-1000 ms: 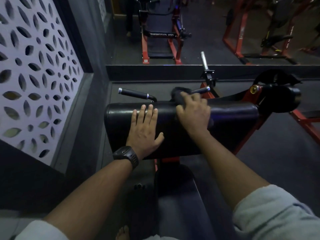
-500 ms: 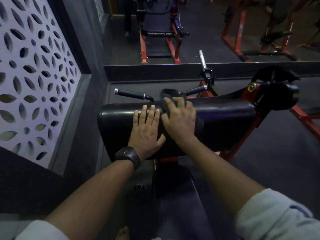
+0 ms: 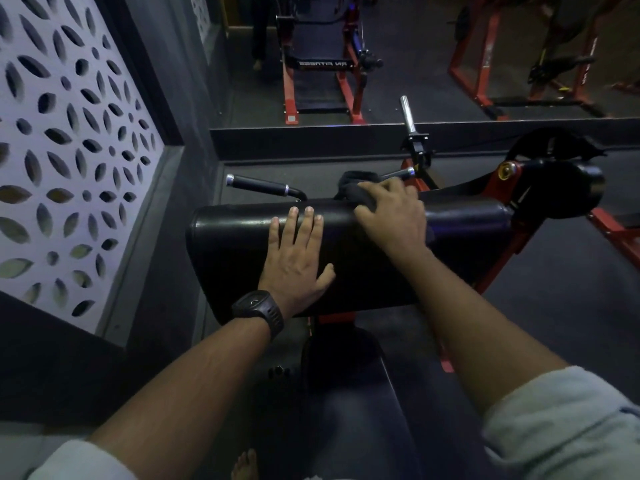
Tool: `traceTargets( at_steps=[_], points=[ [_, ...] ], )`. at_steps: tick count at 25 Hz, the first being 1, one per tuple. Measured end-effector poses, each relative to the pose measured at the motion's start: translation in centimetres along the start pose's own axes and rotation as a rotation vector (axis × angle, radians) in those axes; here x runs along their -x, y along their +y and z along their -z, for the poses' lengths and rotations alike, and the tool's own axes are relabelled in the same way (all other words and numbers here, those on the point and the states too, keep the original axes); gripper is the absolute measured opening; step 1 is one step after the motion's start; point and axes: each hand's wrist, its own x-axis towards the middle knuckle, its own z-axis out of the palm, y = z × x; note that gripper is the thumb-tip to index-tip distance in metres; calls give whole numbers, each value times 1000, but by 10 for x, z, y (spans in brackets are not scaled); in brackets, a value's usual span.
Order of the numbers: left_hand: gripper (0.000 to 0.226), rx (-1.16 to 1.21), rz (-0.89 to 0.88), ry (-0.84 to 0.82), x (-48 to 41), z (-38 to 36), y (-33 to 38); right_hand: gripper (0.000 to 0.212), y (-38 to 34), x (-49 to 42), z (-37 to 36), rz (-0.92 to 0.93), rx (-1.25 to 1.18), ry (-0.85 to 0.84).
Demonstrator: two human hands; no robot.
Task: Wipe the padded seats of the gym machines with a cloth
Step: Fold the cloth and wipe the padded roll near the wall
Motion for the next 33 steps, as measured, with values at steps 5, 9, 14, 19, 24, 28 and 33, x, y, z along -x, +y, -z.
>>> traceTargets(
  at_steps=[5,9,14,19,24,28,33],
  points=[
    [88,1,20,-8,-3,-1,9,52,-24,25,-21,189,-37,104],
    [87,7,22,3,-6,-4,13,55,23,-1,-2,-65,-67,75],
    [88,-1,11,30,-9,-9,27,63,9,36,-20,344,38,108],
    [89,10,52,41,-14,-12,40,57,23,16,-6,-228,-81,127],
    [88,10,63,42,-17,-12,51,61,54,10,-2,323,99,83],
    [88,-4,90,29,-22,-11,65,55,27,18,-5,-127,-47,140],
    [89,-2,95,22,-24,-11,70,56,69,-5,6,125,-31,81]
  ],
)
